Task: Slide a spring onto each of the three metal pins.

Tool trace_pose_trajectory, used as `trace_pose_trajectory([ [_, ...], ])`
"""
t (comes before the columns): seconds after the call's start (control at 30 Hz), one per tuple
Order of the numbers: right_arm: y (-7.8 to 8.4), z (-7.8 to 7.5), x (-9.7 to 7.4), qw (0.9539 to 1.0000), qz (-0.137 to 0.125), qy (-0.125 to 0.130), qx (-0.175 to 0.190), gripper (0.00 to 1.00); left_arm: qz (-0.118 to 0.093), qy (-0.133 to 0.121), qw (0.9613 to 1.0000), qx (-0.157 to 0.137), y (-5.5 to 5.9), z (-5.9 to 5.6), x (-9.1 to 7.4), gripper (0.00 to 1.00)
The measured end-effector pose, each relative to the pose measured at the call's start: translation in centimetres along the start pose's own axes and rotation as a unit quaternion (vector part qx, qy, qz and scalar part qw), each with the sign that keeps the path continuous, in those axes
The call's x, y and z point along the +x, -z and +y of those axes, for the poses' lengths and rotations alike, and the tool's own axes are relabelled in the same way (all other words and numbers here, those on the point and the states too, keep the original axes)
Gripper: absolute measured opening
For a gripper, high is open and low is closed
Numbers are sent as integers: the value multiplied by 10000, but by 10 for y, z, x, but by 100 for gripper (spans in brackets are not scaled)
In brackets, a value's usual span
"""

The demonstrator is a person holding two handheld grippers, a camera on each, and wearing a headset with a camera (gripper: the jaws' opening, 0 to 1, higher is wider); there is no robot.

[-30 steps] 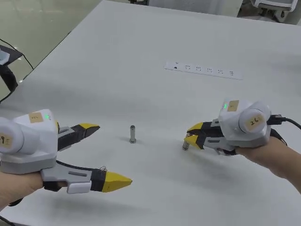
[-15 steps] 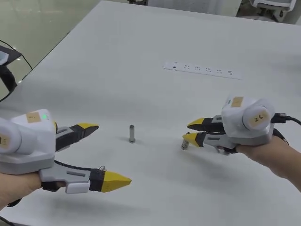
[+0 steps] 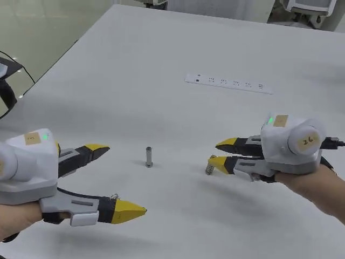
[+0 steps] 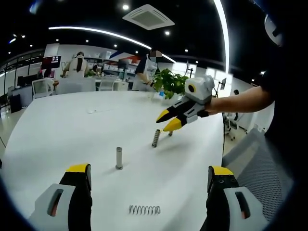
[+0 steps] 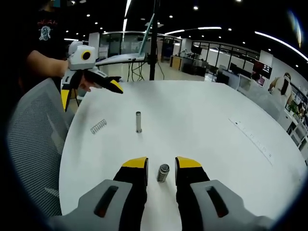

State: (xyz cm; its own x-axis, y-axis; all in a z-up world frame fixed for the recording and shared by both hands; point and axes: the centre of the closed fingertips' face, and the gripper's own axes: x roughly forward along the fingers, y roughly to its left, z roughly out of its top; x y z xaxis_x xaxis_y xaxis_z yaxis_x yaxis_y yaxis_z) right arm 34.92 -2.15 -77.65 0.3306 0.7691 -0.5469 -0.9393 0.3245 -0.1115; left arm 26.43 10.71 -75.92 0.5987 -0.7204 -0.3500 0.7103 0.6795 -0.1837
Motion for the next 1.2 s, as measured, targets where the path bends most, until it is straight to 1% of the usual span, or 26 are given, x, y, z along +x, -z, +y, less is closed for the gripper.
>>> trace_pose_trajectory([
  [0.23, -9, 3, -9, 9999, -136, 56, 56, 23, -17, 46, 10000, 40, -3, -2, -2, 98],
  [0.5, -15, 9, -20, 9993, -307, 141, 143, 23, -32, 78, 9999, 68, -3, -2, -7, 98],
  [0.7, -14, 12, -31, 9985, -423, 215, 259, 23, -47, 77, 9999, 80, -3, -3, -9, 98],
  [0.83, -12, 18, -37, 9981, -468, 186, 349, 24, -31, 79, 9999, 86, -2, -3, -10, 98],
  [1.03, -7, 31, -39, 9980, -461, 125, 421, 25, -46, 101, 9999, 81, -2, -4, -12, 98],
  [1.2, 1, 40, -39, 9981, -397, 56, 472, 25, -47, 101, 9999, 84, -1, -4, -13, 98],
])
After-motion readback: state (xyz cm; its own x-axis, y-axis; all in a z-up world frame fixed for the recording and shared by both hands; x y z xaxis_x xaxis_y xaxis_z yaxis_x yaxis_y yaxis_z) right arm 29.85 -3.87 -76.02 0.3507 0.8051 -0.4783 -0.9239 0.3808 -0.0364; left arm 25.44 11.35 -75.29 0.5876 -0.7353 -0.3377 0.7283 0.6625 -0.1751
